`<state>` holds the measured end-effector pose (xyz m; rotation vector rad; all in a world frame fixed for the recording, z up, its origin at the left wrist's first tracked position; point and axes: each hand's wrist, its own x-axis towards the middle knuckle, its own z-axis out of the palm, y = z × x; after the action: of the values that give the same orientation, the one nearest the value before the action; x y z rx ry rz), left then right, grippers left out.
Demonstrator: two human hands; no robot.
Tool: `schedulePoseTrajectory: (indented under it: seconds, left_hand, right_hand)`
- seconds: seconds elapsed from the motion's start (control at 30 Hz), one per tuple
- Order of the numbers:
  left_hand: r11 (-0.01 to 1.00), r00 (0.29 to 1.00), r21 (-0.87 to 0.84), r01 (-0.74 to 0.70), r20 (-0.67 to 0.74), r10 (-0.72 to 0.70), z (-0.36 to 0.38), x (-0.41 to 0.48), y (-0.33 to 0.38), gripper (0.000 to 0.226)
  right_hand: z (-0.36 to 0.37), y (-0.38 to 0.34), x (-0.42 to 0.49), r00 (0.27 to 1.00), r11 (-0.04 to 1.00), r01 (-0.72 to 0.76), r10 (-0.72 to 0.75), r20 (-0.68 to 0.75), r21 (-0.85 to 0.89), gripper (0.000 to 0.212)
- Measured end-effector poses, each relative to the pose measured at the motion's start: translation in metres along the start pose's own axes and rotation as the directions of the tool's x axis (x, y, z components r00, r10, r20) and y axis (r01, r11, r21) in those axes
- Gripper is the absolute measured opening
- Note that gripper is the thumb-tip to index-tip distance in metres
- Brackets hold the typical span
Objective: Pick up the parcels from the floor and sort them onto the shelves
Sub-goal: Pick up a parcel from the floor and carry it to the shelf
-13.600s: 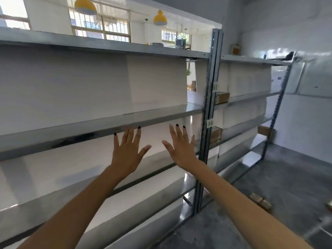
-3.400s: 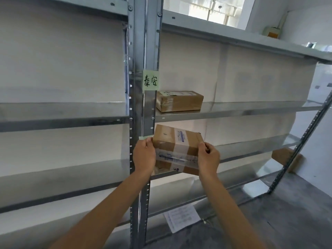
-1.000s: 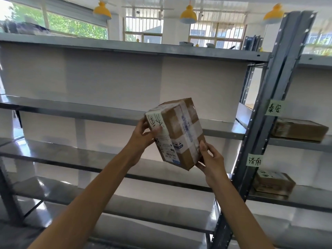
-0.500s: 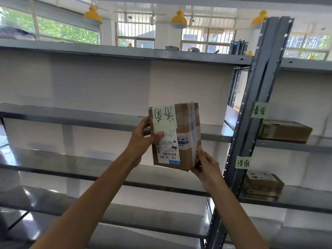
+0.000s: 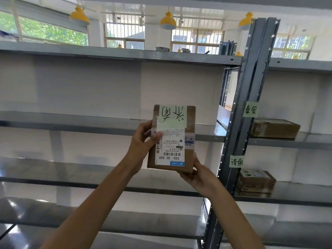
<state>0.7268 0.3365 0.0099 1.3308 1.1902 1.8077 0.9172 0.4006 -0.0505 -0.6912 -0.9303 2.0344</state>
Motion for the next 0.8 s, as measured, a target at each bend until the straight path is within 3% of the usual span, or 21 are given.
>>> schedulePoseTrajectory:
  seconds: [0.4, 0.6, 0.8]
  left_hand:
    - [0.983, 0.993, -0.141, 0.116, 0.021, -0.114, -0.010, -0.004, -0.016, 0.047]
    - [0.976, 0.988, -0.151, 0.155, 0.002, -0.156, -0.017, -0.004, -0.020, 0.055]
    - [0.970, 0.980, -0.218, 0.105, -0.145, -0.139, -0.022, -0.003, -0.022, 0.058]
  right_hand:
    - [0.009, 0.018, 0.009, 0.998, 0.997, -0.058, 0.057, -0.025, -0.052, 0.047]
    - [0.023, 0.020, 0.004, 0.998, 0.953, -0.046, 0.033, -0.049, -0.298, 0.057]
    - [0.042, 0.020, -0.002, 0.989, 0.909, 0.144, -0.150, 0.015, -0.392, 0.068]
